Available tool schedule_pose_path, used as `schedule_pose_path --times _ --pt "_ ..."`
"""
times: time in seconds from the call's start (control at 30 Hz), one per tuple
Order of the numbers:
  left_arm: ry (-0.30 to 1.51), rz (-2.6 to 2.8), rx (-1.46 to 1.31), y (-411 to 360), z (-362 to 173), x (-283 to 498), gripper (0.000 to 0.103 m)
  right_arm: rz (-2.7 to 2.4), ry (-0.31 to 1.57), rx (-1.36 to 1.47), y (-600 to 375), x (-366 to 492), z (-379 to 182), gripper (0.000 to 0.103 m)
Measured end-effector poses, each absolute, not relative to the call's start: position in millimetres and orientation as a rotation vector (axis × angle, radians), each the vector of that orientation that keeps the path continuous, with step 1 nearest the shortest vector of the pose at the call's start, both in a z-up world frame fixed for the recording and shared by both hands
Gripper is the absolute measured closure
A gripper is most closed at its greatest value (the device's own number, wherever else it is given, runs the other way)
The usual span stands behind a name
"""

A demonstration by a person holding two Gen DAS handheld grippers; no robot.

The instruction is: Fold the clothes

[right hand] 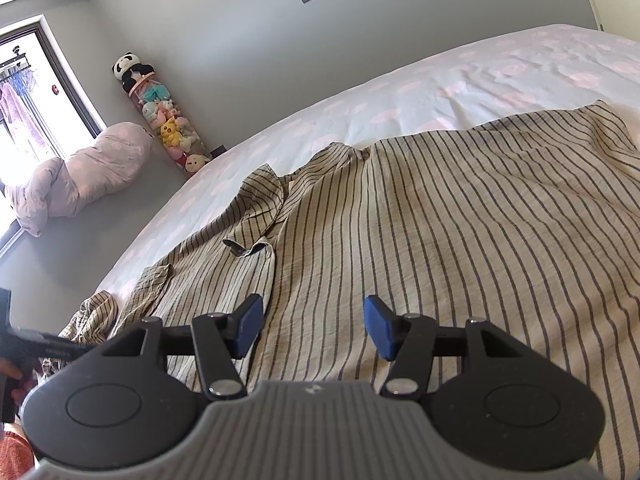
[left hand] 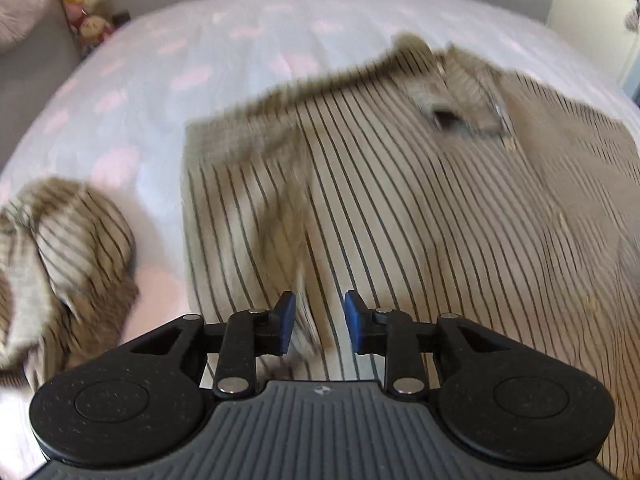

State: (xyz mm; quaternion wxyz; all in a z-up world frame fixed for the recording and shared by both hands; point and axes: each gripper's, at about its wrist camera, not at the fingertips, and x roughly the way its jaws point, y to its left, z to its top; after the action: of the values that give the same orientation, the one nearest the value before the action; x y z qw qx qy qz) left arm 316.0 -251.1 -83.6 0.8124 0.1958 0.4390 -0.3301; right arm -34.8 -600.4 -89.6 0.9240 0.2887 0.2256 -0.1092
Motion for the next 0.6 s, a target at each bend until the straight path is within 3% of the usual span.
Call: schedule_pose_path --times 0.13,0.33,0.43,0.6 --pt "0.907 -0.530 0.367 -255.5 -82.8 350.0 0.079 -0.225 0.459 0.587 -600.5 -34.6 -90.3 0.043" --pt "0.954 -0.440 0.385 -260.8 -103.3 375.8 0.090 -0.227 0.464 0.565 -600.6 -31.2 -93.0 0.043" --pt "0.978 -0.444 0.444 -268.3 -116.6 373.1 0.091 -0.225 0.476 0.574 -602.2 -28.5 -96.6 0.043" --pt "0.963 -0.509 0.317 -257.0 -105.3 373.2 0.093 -0.224 0.483 0.589 -605.4 -27.8 -99.5 0.043"
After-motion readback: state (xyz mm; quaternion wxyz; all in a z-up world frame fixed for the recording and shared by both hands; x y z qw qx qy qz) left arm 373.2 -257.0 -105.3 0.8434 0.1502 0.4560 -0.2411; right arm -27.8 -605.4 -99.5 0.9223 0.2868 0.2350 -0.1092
